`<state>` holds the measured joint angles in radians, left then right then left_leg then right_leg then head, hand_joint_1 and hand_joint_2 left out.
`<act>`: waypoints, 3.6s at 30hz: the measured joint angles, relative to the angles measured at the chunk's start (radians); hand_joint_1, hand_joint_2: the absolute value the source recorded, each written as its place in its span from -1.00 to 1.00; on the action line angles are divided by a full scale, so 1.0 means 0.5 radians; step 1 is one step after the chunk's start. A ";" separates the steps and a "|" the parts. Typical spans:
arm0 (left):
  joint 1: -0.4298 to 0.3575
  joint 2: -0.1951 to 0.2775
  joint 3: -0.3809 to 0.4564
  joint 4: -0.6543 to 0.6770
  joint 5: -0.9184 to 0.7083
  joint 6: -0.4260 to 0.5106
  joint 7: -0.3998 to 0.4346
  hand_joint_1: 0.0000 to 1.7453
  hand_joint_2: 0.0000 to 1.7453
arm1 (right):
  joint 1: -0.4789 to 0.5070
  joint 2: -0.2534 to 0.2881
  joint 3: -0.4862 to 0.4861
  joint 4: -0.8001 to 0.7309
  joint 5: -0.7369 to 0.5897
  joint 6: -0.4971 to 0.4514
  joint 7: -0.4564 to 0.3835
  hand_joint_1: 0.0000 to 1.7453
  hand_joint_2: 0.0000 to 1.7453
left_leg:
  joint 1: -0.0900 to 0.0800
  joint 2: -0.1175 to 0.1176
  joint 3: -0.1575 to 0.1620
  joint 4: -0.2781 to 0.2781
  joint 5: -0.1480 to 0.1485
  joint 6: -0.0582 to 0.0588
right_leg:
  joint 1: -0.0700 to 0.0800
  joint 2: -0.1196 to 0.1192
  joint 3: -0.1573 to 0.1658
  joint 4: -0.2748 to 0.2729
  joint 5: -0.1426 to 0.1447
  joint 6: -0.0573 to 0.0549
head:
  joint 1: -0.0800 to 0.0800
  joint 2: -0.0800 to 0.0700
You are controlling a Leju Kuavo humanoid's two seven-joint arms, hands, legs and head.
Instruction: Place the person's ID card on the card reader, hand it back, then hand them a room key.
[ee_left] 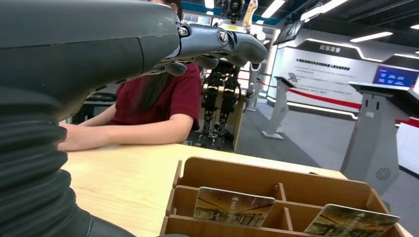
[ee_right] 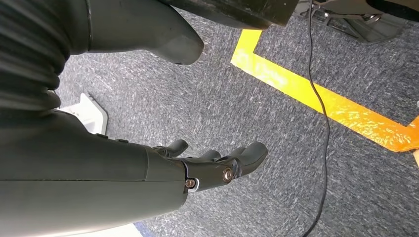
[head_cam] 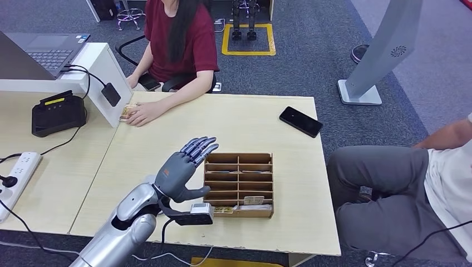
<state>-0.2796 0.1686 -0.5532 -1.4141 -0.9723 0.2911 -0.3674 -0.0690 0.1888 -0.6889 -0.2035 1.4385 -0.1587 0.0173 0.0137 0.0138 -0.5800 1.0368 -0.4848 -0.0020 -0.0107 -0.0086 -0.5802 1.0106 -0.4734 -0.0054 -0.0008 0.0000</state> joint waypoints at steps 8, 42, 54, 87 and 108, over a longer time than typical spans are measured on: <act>0.001 0.029 -0.031 -0.058 -0.035 0.045 0.049 -1.00 1.00 | 0.001 0.000 -0.001 0.000 0.007 -0.004 0.006 -1.00 1.00 | 0.000 0.000 0.000 0.000 0.000 0.000 | 0.000 0.000 0.000 0.000 0.000 0.000 | 0.000 0.000; 0.530 0.484 0.063 -0.628 0.366 -0.272 -0.500 -1.00 1.00 | 0.001 -0.003 -0.040 -0.003 0.073 0.009 -0.006 -1.00 1.00 | 0.000 0.000 -0.001 -0.001 0.000 0.000 | 0.000 0.000 -0.001 0.000 -0.001 -0.001 | 0.000 0.000; 0.592 0.454 0.058 -0.629 0.081 -0.051 -0.340 -1.00 1.00 | 0.000 -0.003 -0.049 -0.003 0.071 0.001 0.007 -1.00 1.00 | 0.000 0.000 -0.001 -0.001 0.000 0.000 | 0.000 0.000 -0.001 0.000 -0.001 -0.001 | 0.000 0.000; 0.497 0.303 0.038 -0.197 -0.375 0.245 0.075 -1.00 1.00 | -0.001 -0.003 -0.088 -0.005 0.076 -0.008 0.017 -1.00 1.00 | 0.000 0.000 -0.001 -0.001 0.000 0.000 | 0.000 0.000 -0.001 0.000 0.000 0.000 | 0.000 0.000; 0.555 0.316 0.037 -0.226 -0.198 0.102 -0.077 -1.00 1.00 | -0.001 -0.003 -0.100 -0.005 0.103 -0.012 0.012 -1.00 1.00 | 0.000 0.000 -0.001 -0.001 0.000 0.000 | 0.000 0.000 -0.001 0.000 0.000 0.000 | 0.000 0.000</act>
<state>-0.0022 0.3265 -0.5348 -1.5270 -1.0711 0.3422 -0.4056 -0.0695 0.1873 -0.7387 -0.2060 1.4901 -0.1648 0.0235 0.0137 0.0138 -0.5806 1.0365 -0.4849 -0.0021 -0.0107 -0.0087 -0.5806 1.0105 -0.4736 -0.0055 -0.0008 -0.0001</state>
